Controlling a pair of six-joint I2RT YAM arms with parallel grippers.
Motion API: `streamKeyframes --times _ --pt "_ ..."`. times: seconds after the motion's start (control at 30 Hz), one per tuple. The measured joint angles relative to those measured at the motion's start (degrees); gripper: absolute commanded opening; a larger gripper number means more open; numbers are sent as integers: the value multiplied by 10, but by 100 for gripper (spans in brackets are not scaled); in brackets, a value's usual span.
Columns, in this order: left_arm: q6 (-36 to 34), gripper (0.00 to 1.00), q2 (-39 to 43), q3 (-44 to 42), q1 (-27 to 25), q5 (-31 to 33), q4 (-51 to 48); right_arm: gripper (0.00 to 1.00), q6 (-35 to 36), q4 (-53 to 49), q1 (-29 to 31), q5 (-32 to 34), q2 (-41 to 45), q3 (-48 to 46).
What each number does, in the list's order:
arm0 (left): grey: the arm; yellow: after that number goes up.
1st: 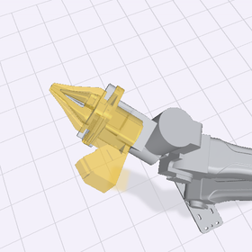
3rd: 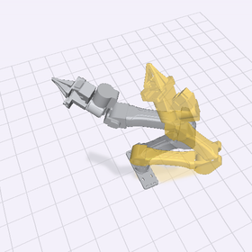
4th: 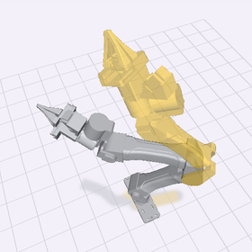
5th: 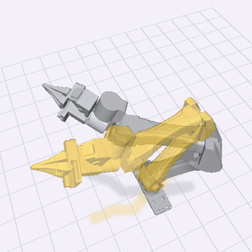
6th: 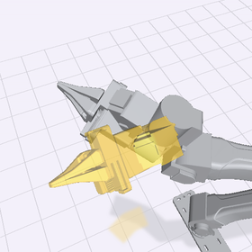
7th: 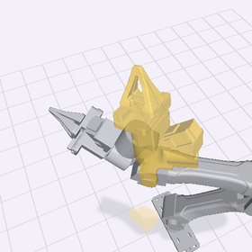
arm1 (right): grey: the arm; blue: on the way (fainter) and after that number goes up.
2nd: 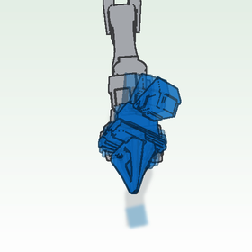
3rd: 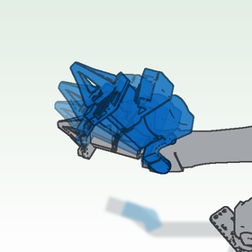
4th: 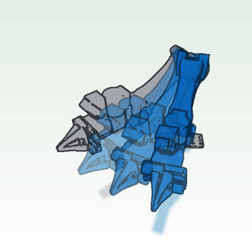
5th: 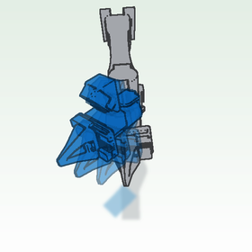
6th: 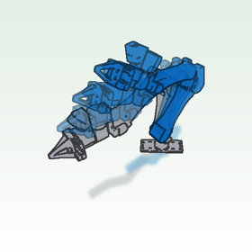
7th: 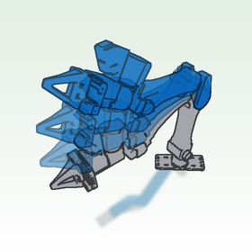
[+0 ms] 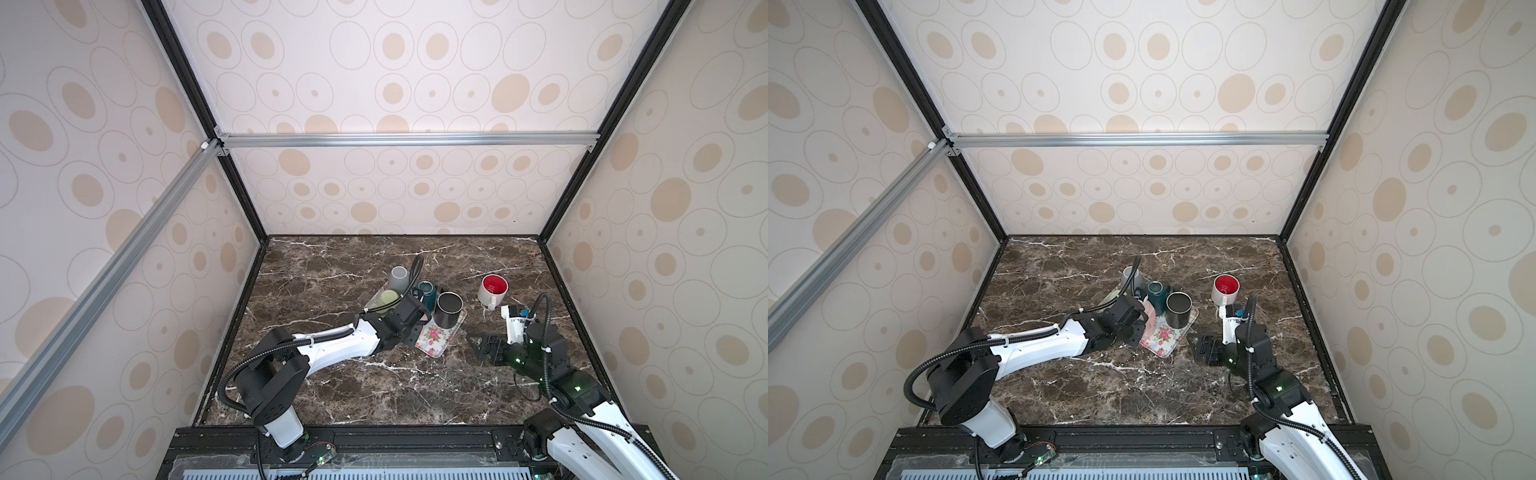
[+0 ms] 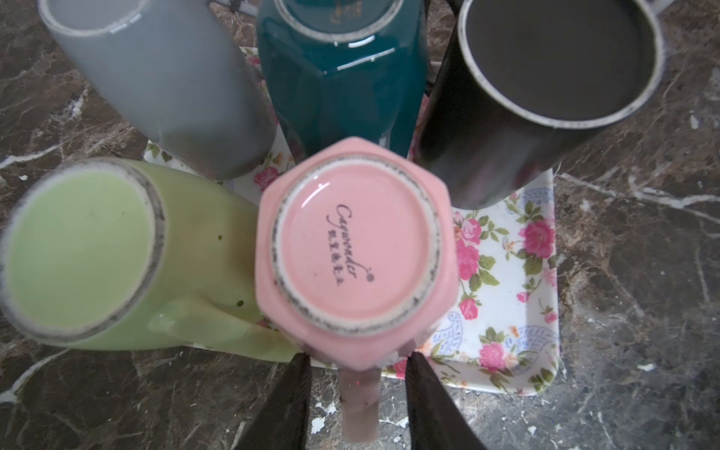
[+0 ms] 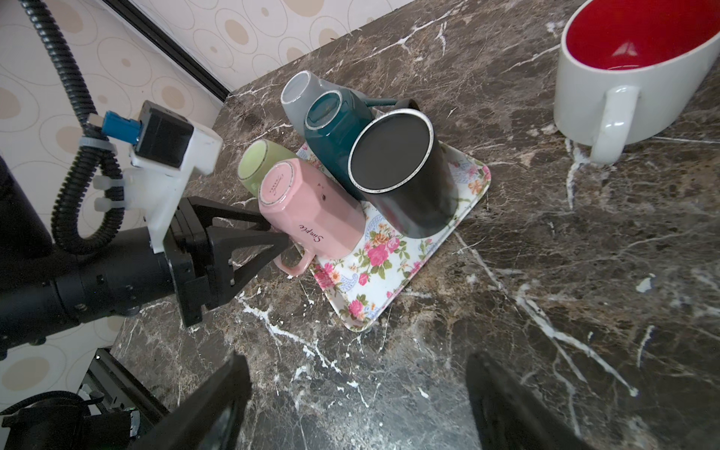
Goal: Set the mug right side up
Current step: 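Move the left gripper over the upside-down pink mug while the right gripper waits, then lower the left gripper and close it on the pink mug's handle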
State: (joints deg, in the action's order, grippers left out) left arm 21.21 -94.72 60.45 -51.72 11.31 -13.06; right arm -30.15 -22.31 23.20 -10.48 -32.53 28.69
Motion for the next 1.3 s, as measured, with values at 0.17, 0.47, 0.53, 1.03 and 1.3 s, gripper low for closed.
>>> streamKeyframes --times 0.17,0.47,0.53,1.03,1.3 --pt "-3 39 -5 0 -3 8 -6 90 0 3 0 0 -8 0" --pt "-5 37 -12 0 -5 16 -9 89 0 11 0 -2 -30 0" --pt "-5 36 -16 0 -7 19 -10 90 0 12 0 -3 -30 0" --pt "4 32 -35 1 -17 28 -11 89 0 4 0 -5 -19 0" --pt "12 29 -41 1 -23 30 -10 89 0 2 0 -4 -9 -6"
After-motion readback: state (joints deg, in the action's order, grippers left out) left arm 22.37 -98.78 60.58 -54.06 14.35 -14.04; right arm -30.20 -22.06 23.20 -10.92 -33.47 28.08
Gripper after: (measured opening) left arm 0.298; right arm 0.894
